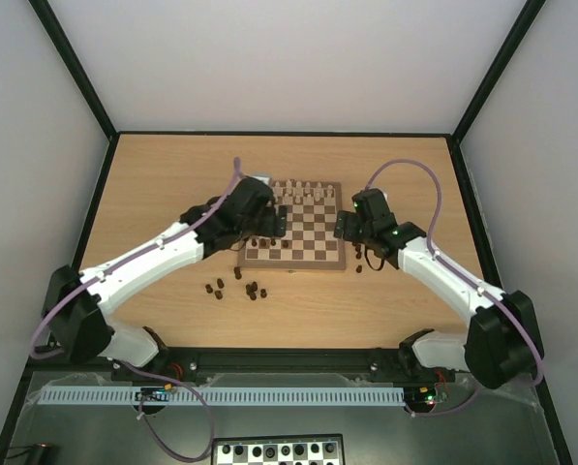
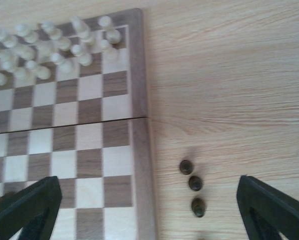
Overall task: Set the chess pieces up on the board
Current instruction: Pick up the chess piece at the center of the board.
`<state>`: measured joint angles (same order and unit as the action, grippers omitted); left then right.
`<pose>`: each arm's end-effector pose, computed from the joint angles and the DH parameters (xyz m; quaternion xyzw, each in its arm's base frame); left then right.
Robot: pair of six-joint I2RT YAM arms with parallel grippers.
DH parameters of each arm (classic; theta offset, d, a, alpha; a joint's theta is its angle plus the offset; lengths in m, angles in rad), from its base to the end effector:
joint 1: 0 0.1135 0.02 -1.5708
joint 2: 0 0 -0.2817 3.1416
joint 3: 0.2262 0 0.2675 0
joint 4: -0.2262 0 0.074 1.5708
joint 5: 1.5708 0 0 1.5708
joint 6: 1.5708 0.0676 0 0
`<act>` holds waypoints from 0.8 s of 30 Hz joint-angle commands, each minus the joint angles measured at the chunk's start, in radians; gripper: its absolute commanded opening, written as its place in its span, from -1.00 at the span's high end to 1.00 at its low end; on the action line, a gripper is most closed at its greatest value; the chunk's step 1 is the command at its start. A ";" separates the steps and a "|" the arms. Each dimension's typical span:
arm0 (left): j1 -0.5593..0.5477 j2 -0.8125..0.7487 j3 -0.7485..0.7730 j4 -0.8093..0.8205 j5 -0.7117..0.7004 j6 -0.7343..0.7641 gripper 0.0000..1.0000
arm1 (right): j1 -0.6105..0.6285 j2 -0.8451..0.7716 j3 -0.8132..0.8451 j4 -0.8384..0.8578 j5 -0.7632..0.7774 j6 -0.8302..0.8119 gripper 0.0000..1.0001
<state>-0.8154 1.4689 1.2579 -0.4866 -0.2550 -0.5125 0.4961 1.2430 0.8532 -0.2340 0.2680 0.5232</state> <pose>0.2631 -0.2545 0.3082 0.0825 0.8967 -0.1677 0.4013 0.2778 0.1300 0.2553 0.0729 0.8811 0.1167 0.4525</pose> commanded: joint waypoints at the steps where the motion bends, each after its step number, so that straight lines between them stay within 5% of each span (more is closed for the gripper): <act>1: 0.077 -0.086 -0.161 0.015 0.003 -0.018 -0.99 | -0.063 0.062 -0.011 -0.023 -0.002 0.010 -0.85; 7: 0.171 -0.165 -0.306 0.068 0.057 -0.037 -0.99 | -0.106 0.180 0.028 -0.024 -0.036 -0.003 -0.25; 24: 0.271 -0.242 -0.418 0.128 0.098 -0.072 -0.99 | -0.106 0.347 0.043 -0.010 -0.054 -0.017 0.37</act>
<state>-0.5465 1.2156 0.8413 -0.3748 -0.1787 -0.5766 0.3923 1.5795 0.8780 -0.2279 0.1963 0.5102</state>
